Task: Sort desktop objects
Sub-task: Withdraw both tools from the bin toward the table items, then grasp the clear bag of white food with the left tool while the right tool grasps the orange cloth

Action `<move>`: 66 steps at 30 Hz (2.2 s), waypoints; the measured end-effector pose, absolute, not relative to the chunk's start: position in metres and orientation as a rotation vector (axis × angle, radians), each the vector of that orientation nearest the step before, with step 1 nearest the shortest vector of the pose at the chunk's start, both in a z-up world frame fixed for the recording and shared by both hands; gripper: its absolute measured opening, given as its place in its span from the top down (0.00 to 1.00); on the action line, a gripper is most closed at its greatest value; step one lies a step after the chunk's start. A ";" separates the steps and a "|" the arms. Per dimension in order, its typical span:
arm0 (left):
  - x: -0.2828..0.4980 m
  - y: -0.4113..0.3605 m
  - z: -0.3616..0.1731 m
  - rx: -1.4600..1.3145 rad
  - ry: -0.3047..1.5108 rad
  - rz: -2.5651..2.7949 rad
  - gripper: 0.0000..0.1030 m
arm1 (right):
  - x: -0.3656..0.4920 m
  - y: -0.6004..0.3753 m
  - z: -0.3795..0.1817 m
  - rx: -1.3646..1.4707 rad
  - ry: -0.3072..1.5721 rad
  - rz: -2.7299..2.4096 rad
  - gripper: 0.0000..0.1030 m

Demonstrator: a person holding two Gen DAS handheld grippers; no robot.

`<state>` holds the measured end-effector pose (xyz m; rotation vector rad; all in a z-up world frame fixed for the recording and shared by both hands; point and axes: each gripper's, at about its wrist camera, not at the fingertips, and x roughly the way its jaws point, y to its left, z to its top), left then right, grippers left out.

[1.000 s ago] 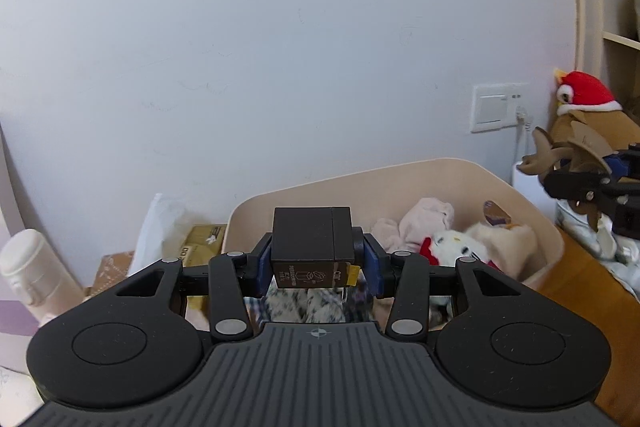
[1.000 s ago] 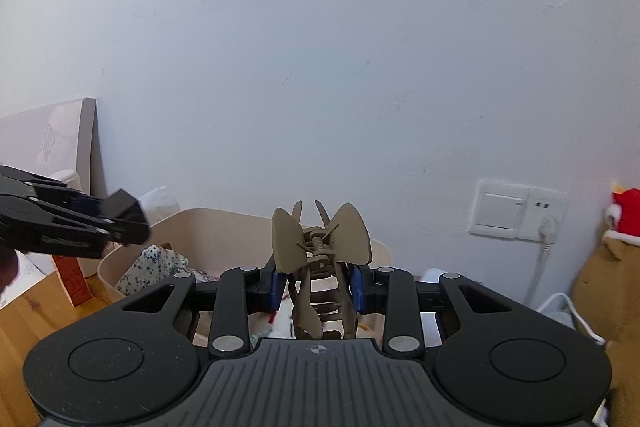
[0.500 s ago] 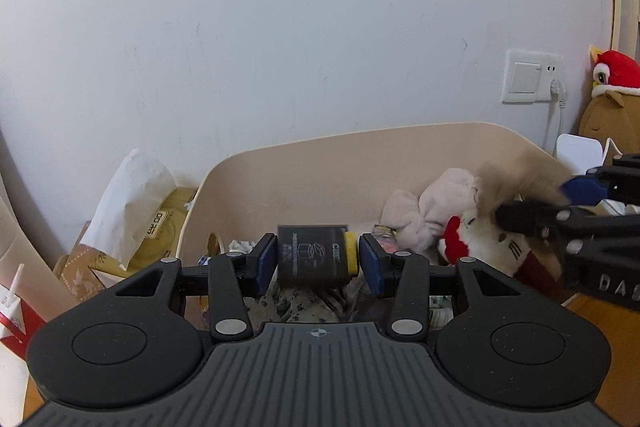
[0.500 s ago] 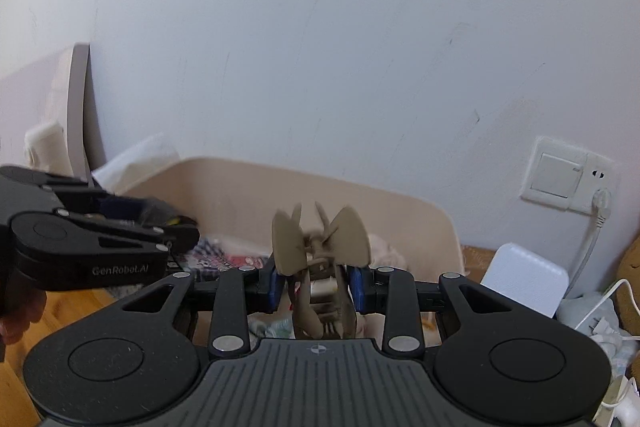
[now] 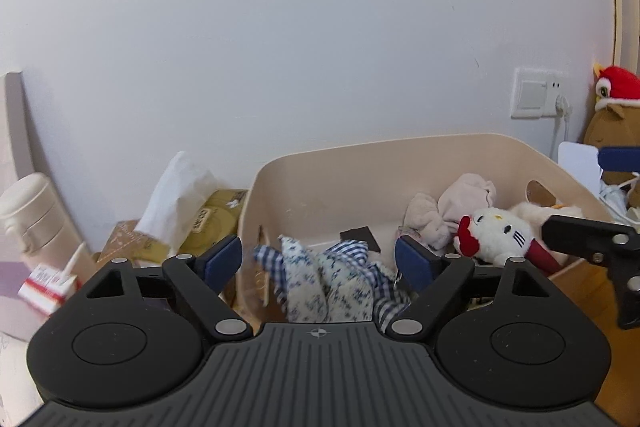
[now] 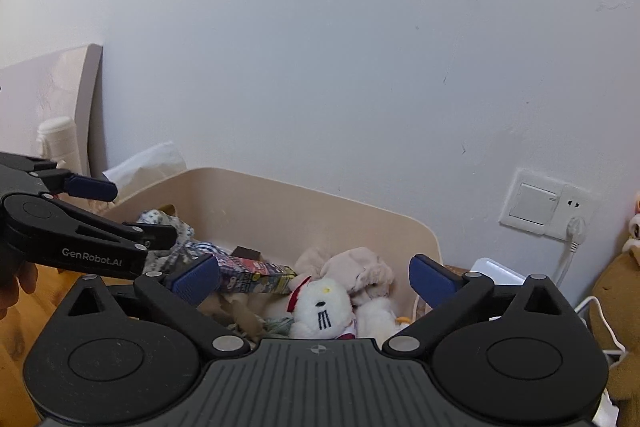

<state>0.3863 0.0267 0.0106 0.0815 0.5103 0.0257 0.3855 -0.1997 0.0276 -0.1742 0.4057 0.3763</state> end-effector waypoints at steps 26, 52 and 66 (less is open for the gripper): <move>0.252 0.021 -0.029 -0.058 0.546 0.050 0.16 | 0.248 -0.235 -0.033 0.100 0.471 0.255 0.00; 0.275 0.014 -0.091 -0.071 0.701 0.016 0.16 | 0.221 -0.185 -0.090 -0.090 0.669 0.439 0.12; 0.279 -0.001 -0.102 0.024 0.665 -0.033 0.60 | 0.233 -0.205 -0.086 -0.078 0.648 0.381 0.78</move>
